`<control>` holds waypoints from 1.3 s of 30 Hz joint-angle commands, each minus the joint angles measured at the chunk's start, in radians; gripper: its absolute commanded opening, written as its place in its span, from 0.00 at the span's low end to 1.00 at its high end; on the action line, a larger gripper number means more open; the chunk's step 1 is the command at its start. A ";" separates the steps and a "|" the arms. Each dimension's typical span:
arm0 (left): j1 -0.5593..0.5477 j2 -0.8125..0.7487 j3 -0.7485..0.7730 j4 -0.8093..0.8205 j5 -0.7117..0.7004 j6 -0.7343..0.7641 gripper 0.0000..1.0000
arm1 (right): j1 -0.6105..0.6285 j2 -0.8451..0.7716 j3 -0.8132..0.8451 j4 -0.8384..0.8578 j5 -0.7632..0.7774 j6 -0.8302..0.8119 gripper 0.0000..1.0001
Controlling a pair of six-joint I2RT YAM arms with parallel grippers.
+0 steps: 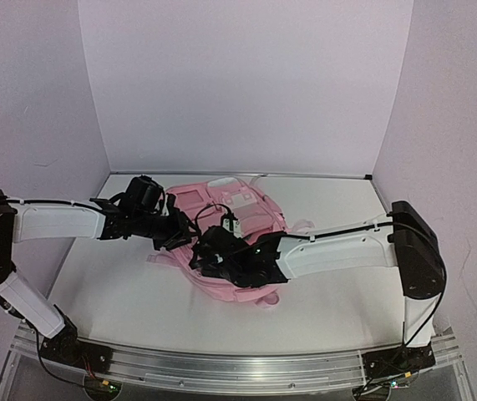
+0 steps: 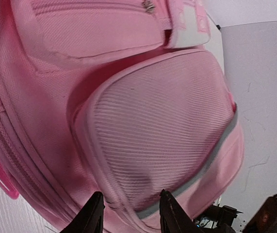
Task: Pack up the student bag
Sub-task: Zip the student bag at the center of the board.
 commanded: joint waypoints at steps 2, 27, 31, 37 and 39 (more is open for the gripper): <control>0.008 0.090 0.025 -0.004 -0.047 0.007 0.38 | -0.005 -0.047 0.015 -0.052 0.021 0.009 0.00; 0.081 0.058 0.022 -0.099 -0.162 0.282 0.00 | -0.421 -0.418 -0.354 -0.071 -0.282 -0.413 0.00; 0.080 0.026 0.079 -0.193 -0.195 0.408 0.03 | -0.480 -0.433 -0.363 0.066 -0.529 -0.531 0.00; 0.000 -0.030 0.221 -0.264 -0.263 0.667 0.66 | -0.480 -0.431 -0.386 0.201 -0.828 -0.584 0.00; -0.067 -0.044 0.251 -0.240 -0.364 0.755 0.78 | -0.480 -0.434 -0.405 0.239 -0.872 -0.575 0.00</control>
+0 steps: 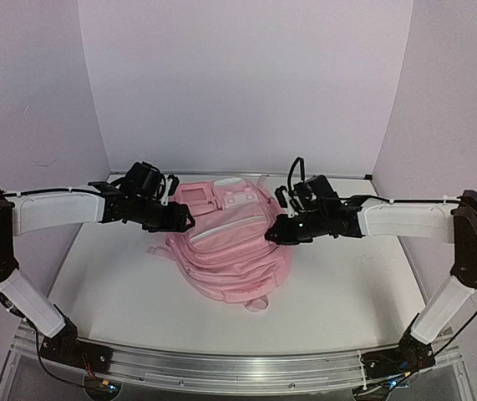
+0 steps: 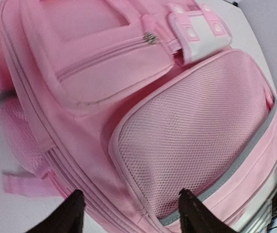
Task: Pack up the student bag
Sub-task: Zip the student bag at the center of the board.
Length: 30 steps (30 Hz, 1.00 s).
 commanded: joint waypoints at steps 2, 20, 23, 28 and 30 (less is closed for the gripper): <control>-0.164 -0.082 0.127 0.009 -0.228 0.330 0.84 | 0.000 -0.064 -0.042 0.198 -0.228 -0.032 0.00; -0.428 0.198 0.238 0.205 -0.250 0.605 0.73 | 0.001 -0.082 -0.073 0.248 -0.259 -0.005 0.00; -0.430 0.230 0.250 0.208 -0.277 0.629 0.54 | 0.000 -0.090 -0.082 0.247 -0.258 -0.005 0.00; -0.436 0.239 0.222 0.237 -0.373 0.646 0.13 | -0.021 -0.114 -0.100 0.241 -0.232 0.010 0.00; -0.437 0.231 0.197 0.246 -0.399 0.642 0.03 | -0.037 -0.123 -0.108 0.236 -0.235 0.014 0.00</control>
